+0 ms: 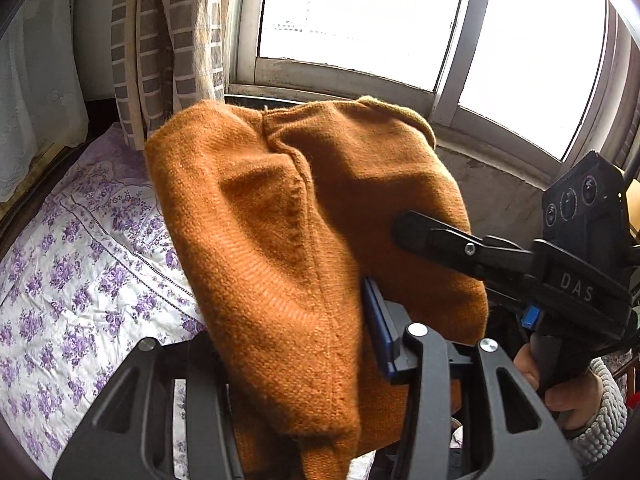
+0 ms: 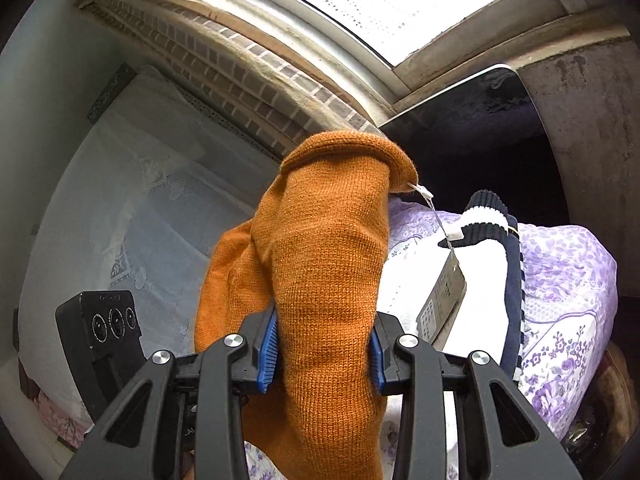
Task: Fold small clothes
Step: 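Carry the bundle with the right tool toward the stack of folded clothes, then lower the bundle onto the white folded clothes and open the right tool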
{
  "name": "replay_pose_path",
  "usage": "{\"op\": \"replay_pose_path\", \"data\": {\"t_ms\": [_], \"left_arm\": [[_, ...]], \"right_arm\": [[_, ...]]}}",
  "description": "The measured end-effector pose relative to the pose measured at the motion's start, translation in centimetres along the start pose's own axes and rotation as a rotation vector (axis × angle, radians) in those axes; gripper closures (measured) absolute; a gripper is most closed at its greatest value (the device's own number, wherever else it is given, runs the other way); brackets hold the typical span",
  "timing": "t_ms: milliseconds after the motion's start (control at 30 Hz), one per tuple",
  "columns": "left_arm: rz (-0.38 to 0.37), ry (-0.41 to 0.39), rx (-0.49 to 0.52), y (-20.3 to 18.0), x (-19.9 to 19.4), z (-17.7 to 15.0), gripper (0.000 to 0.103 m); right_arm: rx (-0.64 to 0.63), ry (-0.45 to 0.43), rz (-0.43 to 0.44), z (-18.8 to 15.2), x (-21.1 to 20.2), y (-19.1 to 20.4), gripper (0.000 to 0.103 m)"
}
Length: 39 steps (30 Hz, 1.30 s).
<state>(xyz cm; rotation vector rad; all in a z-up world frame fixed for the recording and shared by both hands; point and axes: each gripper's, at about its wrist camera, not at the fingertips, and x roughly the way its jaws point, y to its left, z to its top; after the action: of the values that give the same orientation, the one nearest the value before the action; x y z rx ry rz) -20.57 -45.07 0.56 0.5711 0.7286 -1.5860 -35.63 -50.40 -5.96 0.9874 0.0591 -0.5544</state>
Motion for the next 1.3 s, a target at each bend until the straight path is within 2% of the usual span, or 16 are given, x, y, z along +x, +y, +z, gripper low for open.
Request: {"op": "replay_pose_path", "data": {"t_ms": [167,367,433,500,667,767,833,967,1067,1100,1133,1233,1300], "left_arm": [[0.018,0.046,-0.031,1.5,4.1,1.8,0.059],[0.077,0.128,-0.081,3.9,8.5,1.5,0.056],[0.109,0.157,-0.112,5.1,9.8,1.0,0.049],[0.125,0.173,-0.145,6.3,10.5,0.3,0.035],[0.099,0.185,-0.233,8.6,12.5,-1.0,0.011],[0.052,0.185,-0.304,9.8,13.2,-2.1,0.008],[0.044,0.187,-0.312,9.5,13.0,-2.3,0.007],[0.103,0.179,-0.262,8.7,12.1,-1.3,0.008],[0.147,0.157,-0.230,8.1,10.2,-0.4,0.010],[0.170,0.139,-0.221,8.0,9.3,-0.1,0.010],[0.184,0.123,-0.219,8.0,8.5,0.1,0.010],[0.205,0.087,-0.240,8.5,6.7,0.5,0.010],[0.233,0.086,-0.260,8.9,6.5,0.5,0.010]], "right_arm": [[0.039,0.027,-0.026,1.6,2.9,-2.8,0.066],[0.083,0.093,-0.078,1.7,6.2,-6.4,0.066],[0.109,0.105,-0.102,1.4,6.8,-7.8,0.065],[0.107,0.106,-0.116,1.3,7.1,-8.7,0.065],[0.057,0.112,-0.110,0.9,7.7,-9.7,0.065],[0.044,0.100,-0.091,0.5,7.9,-10.1,0.064],[0.038,0.096,-0.088,0.4,7.8,-10.1,0.064],[0.035,0.111,-0.106,0.8,7.7,-9.6,0.062],[0.008,0.123,-0.137,1.2,7.1,-8.1,0.050],[-0.012,0.116,-0.159,1.3,6.7,-7.5,0.040],[-0.046,0.094,-0.184,1.3,6.0,-6.6,0.035],[-0.165,0.038,-0.209,1.7,4.1,-4.2,0.034],[-0.230,0.012,-0.222,2.0,3.2,-2.7,0.029]]}}
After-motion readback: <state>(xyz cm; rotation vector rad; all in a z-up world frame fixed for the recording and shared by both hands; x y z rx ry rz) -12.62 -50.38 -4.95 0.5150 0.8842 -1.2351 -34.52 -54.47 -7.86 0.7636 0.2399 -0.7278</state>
